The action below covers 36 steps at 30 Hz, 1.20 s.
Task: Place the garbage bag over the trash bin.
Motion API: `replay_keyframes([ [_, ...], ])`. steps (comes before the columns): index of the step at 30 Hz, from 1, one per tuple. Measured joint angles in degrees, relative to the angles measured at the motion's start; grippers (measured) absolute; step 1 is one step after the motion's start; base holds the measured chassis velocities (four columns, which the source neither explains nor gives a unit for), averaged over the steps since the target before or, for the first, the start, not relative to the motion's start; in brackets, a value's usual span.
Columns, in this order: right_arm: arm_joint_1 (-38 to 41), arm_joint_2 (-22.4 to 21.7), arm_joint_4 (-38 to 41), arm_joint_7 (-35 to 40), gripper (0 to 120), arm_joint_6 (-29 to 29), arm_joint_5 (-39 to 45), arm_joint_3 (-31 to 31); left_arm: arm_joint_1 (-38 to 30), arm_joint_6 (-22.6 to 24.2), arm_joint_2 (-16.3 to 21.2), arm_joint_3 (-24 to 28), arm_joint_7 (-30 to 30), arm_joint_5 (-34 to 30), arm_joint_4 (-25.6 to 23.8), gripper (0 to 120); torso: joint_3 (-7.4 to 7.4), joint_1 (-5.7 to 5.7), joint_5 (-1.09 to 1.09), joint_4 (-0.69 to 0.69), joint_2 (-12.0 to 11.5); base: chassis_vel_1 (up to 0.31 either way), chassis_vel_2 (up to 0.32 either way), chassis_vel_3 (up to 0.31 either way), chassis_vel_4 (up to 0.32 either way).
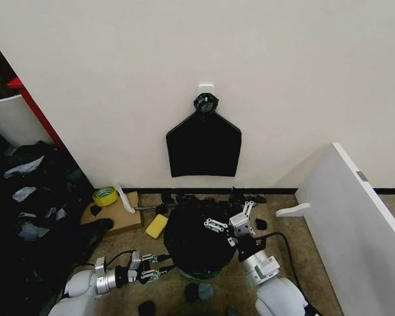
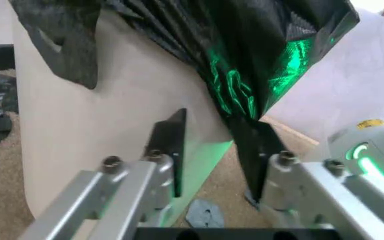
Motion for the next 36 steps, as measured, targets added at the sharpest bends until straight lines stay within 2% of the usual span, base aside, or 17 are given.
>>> replay_keyframes([
  [1, 0.0, 0.0, 0.0, 0.0, 100, 0.0, 0.0, 0.0, 0.0, 0.0, 0.0, 0.0, 0.0, 0.0, 0.0, 24, 0.00, 0.00, 0.00, 0.00, 0.0, 0.000, 0.000, 0.000, 0.000],
  [7, 0.0, 0.2, -0.2, 0.0, 100, 0.0, 0.0, -0.2, 0.9, -0.2, 0.6, -0.5, 0.0, -0.7, -1.5, 1, 0.00, 0.00, 0.00, 0.00, 0.0, 0.000, 0.000, 0.000, 0.000],
  [18, -0.2, 0.0, 0.0, 0.0, 100, -0.1, -0.1, -0.2, -0.2, 0.5, 1.5, -2.0, 0.0, -4.1, -1.9, 0, 0.00, 0.00, 0.00, 0.00, 0.0, 0.000, 0.000, 0.000, 0.000],
  [24, -0.3, -0.1, 0.1, 0.0, 100, -0.2, -0.1, -0.2, -1.2, 1.2, 1.7, -2.1, 0.0, -5.0, -2.1, 25, 0.00, 0.00, 0.00, 0.00, 0.0, 0.000, 0.000, 0.000, 0.000],
  [26, -0.3, -0.1, 0.1, 0.0, 100, -0.2, -0.1, -0.2, -1.3, 1.2, 1.7, -2.1, 0.0, -5.0, -2.1, 27, 0.00, 0.00, 0.00, 0.00, 0.0, 0.000, 0.000, 0.000, 0.000],
  [30, -0.4, -0.3, 0.3, 0.0, 100, -0.2, -0.1, -0.2, -1.8, 1.4, 1.3, -2.0, 0.0, -5.0, -1.9, 46, 0.00, 0.00, 0.00, 0.00, 0.0, 0.000, 0.000, 0.000, 0.000],
  [32, -0.4, -0.3, 0.3, 0.0, 100, -0.2, -0.1, -0.1, -1.9, 1.4, 1.3, -2.0, 0.0, -5.0, -1.8, 50, 0.00, 0.00, 0.00, 0.00, 0.0, 0.000, 0.000, 0.000, 0.000],
  [36, -0.5, -0.3, 0.3, 0.0, 100, -0.2, -0.1, -0.1, -2.3, 1.4, 1.0, -1.9, 0.0, -4.9, -1.1, 67, 0.00, 0.00, 0.00, 0.00, 0.0, 0.000, 0.000, 0.000, 0.000],
])
